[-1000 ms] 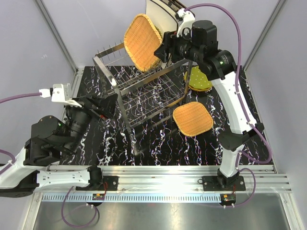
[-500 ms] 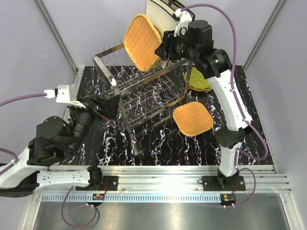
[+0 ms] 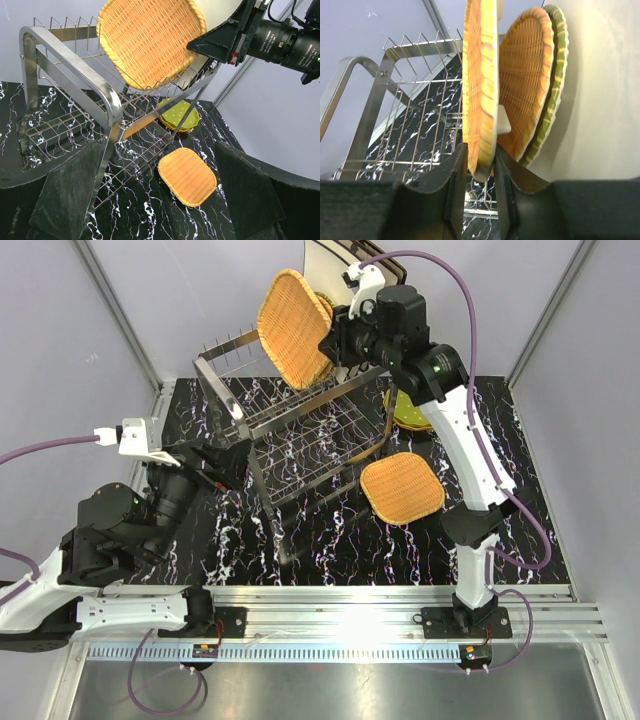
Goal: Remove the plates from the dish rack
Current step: Grab a plate with the right arm
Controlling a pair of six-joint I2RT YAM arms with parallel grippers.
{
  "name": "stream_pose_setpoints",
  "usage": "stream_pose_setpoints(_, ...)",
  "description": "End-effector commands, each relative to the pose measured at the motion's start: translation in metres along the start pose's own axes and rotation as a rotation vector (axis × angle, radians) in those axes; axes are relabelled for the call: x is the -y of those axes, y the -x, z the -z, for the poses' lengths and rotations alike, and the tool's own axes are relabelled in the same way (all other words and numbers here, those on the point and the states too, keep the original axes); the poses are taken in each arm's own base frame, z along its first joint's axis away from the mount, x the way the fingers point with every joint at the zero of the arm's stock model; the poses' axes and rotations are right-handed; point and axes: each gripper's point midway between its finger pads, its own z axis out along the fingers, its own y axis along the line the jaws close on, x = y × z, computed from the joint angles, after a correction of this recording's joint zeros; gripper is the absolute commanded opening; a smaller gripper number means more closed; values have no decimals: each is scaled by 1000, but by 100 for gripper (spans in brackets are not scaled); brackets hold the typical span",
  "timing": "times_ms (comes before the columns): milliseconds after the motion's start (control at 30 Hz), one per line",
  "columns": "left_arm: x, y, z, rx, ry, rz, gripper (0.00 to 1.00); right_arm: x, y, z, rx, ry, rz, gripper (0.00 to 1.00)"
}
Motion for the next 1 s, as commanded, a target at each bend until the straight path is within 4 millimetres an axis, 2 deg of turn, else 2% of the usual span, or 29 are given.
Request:
stream_pose_setpoints(0, -2, 11, 0, 40, 14, 50, 99, -2, 30, -3, 118, -39, 73, 29)
stream_pose_setpoints(33, -2, 9, -1, 38, 16, 48, 99, -1, 34, -3, 129, -46, 81, 22)
stream_pose_setpoints(200, -4, 10, 0, 40, 17, 53, 99, -1, 50, 2, 181, -63, 115, 7)
stream_pose_setpoints(267, -4, 10, 0, 42, 16, 57, 99, 1, 64, 10, 227, -85, 149, 1)
stream_pose_setpoints(333, -3, 10, 0, 42, 15, 54, 99, 1, 69, 12, 248, -83, 158, 0)
stream_pose_setpoints(367, -2, 10, 0, 42, 13, 52, 99, -3, 83, 22, 296, -75, 167, 0)
stream_pose_setpoints(533, -1, 11, -1, 42, 9, 46, 99, -7, 102, 31, 368, -72, 200, 0)
stream_pose_setpoints(767, -1, 11, -1, 42, 9, 50, 99, -13, 141, 48, 523, -72, 271, 0)
stream_pose_setpoints(967, -1, 11, 0, 41, 7, 55, 99, -16, 156, 54, 583, -74, 309, 0)
